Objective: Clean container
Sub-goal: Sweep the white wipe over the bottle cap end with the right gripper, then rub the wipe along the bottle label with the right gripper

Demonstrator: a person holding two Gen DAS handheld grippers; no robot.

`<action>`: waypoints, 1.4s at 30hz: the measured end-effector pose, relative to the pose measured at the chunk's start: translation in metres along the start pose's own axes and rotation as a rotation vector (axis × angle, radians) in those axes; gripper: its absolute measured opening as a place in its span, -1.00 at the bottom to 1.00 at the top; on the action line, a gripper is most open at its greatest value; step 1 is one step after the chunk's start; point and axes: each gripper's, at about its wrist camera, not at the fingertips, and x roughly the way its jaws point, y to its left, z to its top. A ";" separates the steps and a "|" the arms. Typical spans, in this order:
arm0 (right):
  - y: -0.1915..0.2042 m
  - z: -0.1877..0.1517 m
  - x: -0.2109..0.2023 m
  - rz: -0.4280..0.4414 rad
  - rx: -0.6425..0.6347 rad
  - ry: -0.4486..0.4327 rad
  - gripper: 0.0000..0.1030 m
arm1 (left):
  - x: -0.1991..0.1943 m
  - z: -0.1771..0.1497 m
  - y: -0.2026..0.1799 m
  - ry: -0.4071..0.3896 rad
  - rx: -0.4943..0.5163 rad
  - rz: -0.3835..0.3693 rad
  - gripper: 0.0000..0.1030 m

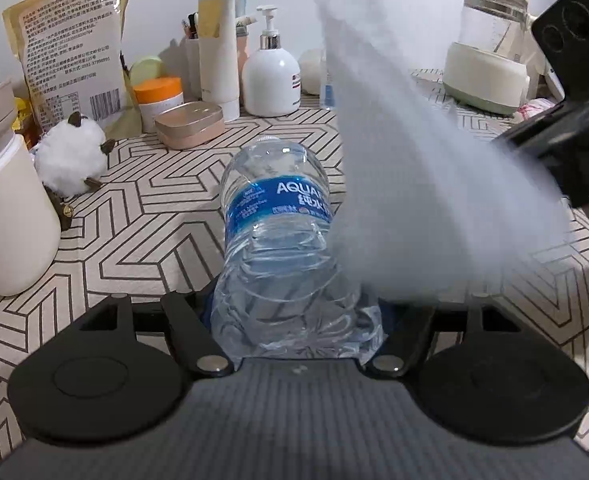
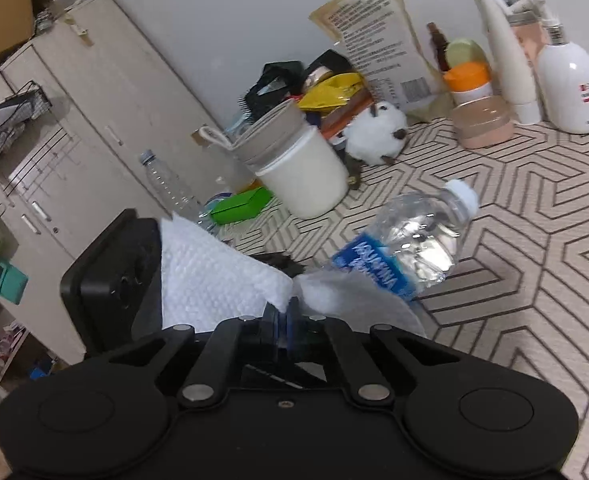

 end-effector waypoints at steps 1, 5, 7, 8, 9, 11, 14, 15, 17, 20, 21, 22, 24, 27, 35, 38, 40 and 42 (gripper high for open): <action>-0.001 0.000 0.000 -0.036 -0.004 -0.001 -0.95 | 0.000 0.000 0.000 0.000 0.001 0.000 0.34; -0.016 0.001 0.001 -0.152 0.017 -0.003 -0.72 | -0.001 0.000 0.000 -0.003 0.001 0.003 0.34; -0.026 0.002 0.001 -0.162 0.053 -0.005 -0.72 | -0.001 0.000 -0.003 -0.010 0.007 0.001 0.34; -0.029 0.003 0.001 -0.172 0.063 -0.010 -0.72 | -0.001 0.000 -0.004 -0.013 0.012 0.001 0.34; -0.030 0.004 0.000 -0.188 0.064 -0.019 -0.72 | -0.002 -0.001 -0.006 -0.015 0.020 -0.001 0.34; -0.031 0.006 -0.003 -0.216 0.063 -0.045 -0.72 | -0.002 -0.001 -0.010 -0.017 0.041 -0.001 0.34; -0.030 0.012 -0.009 -0.180 0.076 -0.098 -0.72 | -0.001 0.000 -0.014 -0.018 0.056 -0.011 0.34; -0.029 0.013 -0.009 -0.162 0.079 -0.115 -0.72 | -0.001 0.000 -0.015 -0.018 0.057 -0.010 0.34; -0.025 0.016 -0.008 -0.158 0.066 -0.136 -0.72 | -0.001 0.000 -0.013 -0.012 0.043 -0.016 0.34; -0.019 0.017 -0.003 -0.177 0.026 -0.148 -0.76 | 0.000 0.000 -0.013 -0.010 0.035 -0.018 0.35; -0.019 0.016 -0.003 -0.176 0.024 -0.152 -0.76 | -0.001 0.000 -0.013 -0.010 0.038 -0.016 0.34; -0.020 0.016 -0.003 -0.172 0.028 -0.154 -0.76 | -0.001 0.000 -0.014 -0.011 0.040 -0.015 0.34; -0.022 0.016 -0.004 -0.163 0.039 -0.155 -0.76 | -0.001 0.000 -0.014 -0.011 0.039 -0.015 0.35; -0.025 0.015 -0.007 -0.176 0.052 -0.148 -0.82 | 0.000 0.000 -0.013 -0.008 0.032 -0.019 0.35; -0.037 0.009 -0.009 -0.202 0.102 -0.121 -0.70 | -0.001 -0.001 -0.009 -0.008 0.042 -0.027 0.35; -0.038 0.007 -0.009 -0.241 0.105 -0.115 -0.29 | -0.002 -0.002 -0.007 -0.009 0.042 -0.029 0.36; -0.042 0.006 -0.009 -0.242 0.117 -0.108 -0.28 | -0.001 -0.002 -0.007 -0.007 0.039 -0.026 0.39; -0.045 0.005 -0.009 -0.240 0.127 -0.100 -0.27 | -0.001 -0.001 -0.007 -0.005 0.032 -0.025 0.43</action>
